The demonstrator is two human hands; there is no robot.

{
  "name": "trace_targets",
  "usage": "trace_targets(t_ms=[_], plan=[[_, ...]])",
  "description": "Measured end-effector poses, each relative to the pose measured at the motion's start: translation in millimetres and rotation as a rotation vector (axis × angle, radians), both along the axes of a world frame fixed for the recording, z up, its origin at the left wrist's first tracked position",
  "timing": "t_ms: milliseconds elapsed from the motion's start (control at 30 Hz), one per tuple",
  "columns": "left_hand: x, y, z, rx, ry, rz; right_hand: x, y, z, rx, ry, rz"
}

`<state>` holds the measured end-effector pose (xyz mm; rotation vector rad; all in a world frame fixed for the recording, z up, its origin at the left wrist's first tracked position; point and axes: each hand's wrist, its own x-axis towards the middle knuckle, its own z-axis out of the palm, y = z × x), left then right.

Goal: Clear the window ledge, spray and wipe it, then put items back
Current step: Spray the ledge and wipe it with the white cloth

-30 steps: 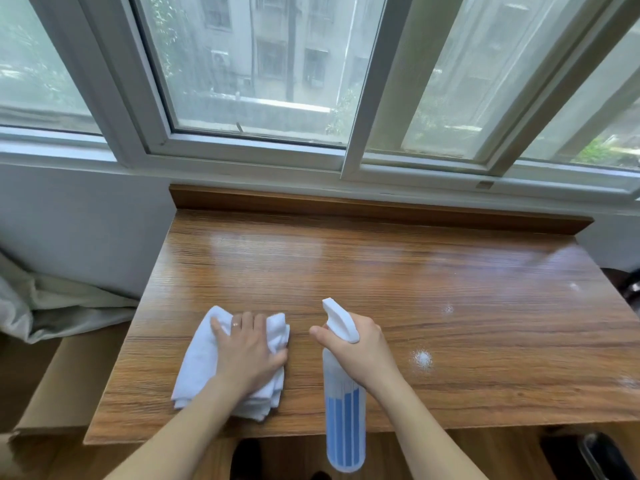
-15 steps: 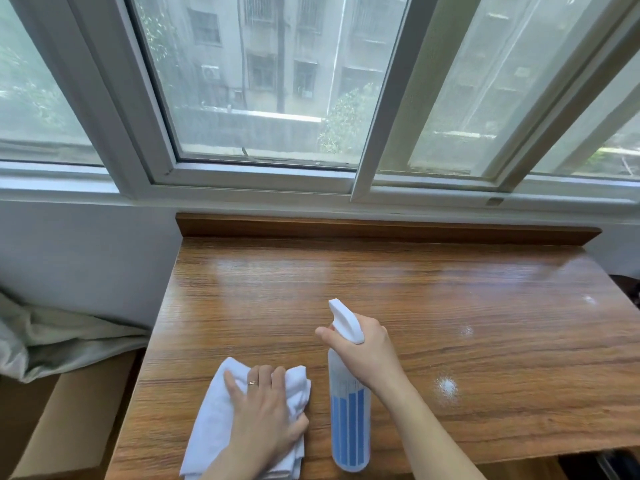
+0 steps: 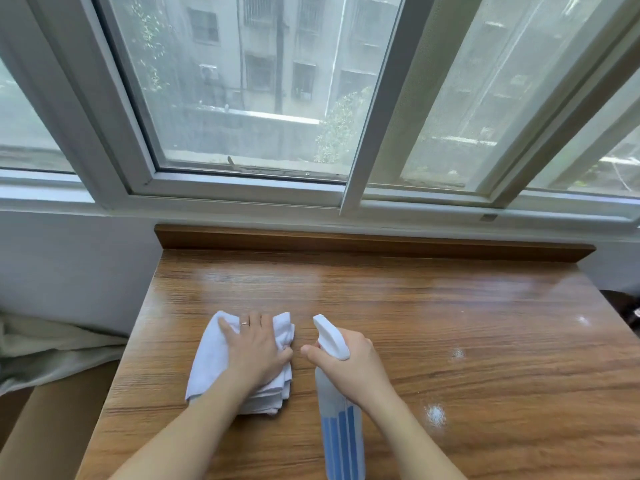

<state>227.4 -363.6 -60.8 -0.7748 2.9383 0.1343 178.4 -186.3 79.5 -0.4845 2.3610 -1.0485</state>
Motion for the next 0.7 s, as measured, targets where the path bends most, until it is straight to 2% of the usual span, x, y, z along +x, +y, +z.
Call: trace_targets(t_ms=[67, 167, 500, 567, 700], plan=[[-14, -8, 7, 0.017, -0.075, 0.028, -6, 2, 0, 0.006, -0.008, 0.029], [-18, -9, 12, -0.002, -0.072, 0.055, -19, 5, -1, 0.023, 0.012, 0.065], [61, 37, -8, 0.019, 0.219, -0.062, -50, -14, -2, -0.018, 0.039, 0.132], [71, 34, -12, 0.02, 0.182, -0.063, -53, -20, -4, -0.006, 0.033, 0.145], [75, 26, -14, 0.123, 0.016, 0.072, -60, -29, -7, 0.009, 0.02, 0.158]])
